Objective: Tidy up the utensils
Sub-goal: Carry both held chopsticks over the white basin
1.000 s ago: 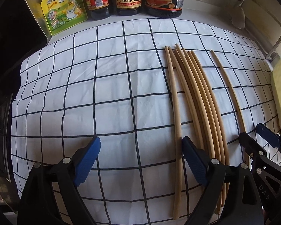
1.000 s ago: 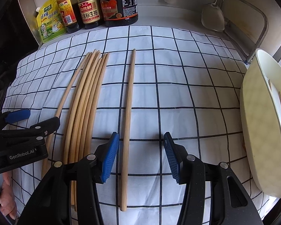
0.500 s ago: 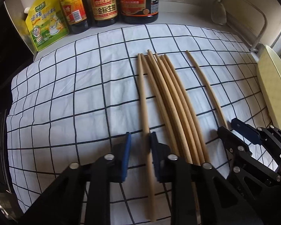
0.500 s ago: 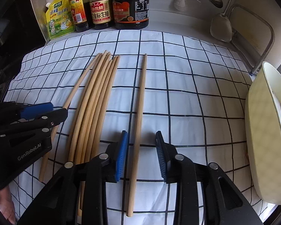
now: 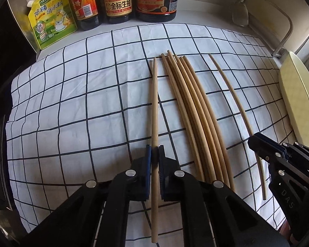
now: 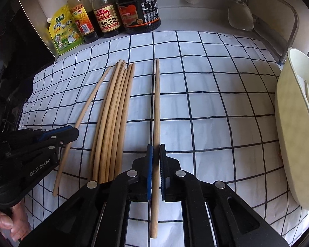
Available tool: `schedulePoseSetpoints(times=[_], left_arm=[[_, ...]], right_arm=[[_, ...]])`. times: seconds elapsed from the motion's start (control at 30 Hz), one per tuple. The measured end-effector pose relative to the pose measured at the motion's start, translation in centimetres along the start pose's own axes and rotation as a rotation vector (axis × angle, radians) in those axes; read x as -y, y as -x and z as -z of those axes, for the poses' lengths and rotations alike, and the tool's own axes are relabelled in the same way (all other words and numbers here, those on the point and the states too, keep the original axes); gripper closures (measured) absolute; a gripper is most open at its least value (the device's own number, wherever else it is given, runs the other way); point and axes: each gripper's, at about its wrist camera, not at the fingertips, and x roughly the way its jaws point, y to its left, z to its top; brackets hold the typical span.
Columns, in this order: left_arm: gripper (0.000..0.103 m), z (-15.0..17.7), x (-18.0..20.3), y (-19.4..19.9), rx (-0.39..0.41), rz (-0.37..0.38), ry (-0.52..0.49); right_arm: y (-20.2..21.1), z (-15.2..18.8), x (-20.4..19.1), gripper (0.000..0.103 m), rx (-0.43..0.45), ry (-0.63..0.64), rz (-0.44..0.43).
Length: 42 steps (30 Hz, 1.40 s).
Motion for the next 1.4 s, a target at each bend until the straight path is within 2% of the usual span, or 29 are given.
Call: schedulePoseSetpoints(times=[0.17, 0.33, 0.67, 0.97, 1.23, 1.4], left_arm=[[0.096, 0.2, -0.4, 1.7, 0.005, 0.011, 0.01], [0.096, 0.0, -0.1, 4.2, 0.045, 0.019, 0.005], [0.096, -1.7, 4.1, 9.3, 0.137, 0.065, -0.026], [0.096, -3.8, 11.3, 12.3, 0.205, 0.151, -0.103], [0.096, -5.9, 20.2, 13.9, 0.24, 0.194, -0.261], [0.096, -7.3, 26.1, 13.2, 0.202, 0.275, -0.332]], right_arm=[[2.5, 0.4, -0.2, 0.097, 0.022, -0.003, -0.021], [5.4, 0.8, 0.6, 0.097, 0.047, -0.026, -0.044], [11.6, 0.8, 4.4, 0.097, 0.133, -0.057, -0.03], [16.4, 0.6, 10.3, 0.097, 0.222, -0.102, 0.029], [18.6, 1.7, 18.2, 0.097, 0.282, -0.237, 0.065], [18.4, 2.5, 23.1, 0.097, 0.287, -0.33, 0.085]])
